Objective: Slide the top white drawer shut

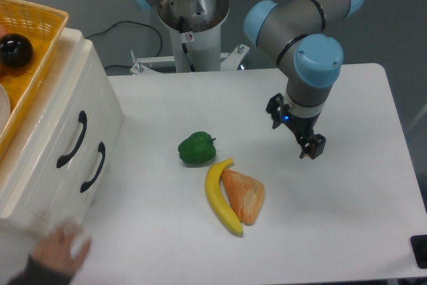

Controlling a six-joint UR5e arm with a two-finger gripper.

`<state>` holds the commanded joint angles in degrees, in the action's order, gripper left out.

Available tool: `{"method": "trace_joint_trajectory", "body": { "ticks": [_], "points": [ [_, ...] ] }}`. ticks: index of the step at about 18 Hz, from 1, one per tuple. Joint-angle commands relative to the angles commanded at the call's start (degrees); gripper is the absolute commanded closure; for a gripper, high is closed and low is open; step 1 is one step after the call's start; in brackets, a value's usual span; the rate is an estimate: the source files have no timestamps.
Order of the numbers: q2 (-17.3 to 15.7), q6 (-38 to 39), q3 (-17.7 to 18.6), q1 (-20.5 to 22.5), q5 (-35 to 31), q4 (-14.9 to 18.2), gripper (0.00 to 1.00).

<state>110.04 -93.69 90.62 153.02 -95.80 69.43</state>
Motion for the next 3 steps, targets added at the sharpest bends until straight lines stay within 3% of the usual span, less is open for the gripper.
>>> {"method": "trace_joint_trajectory", "body": {
  "ticks": [3],
  "points": [
    [0.0,0.0,-0.1,0.2,0.3,-0.1,0.0]
  ]
}}
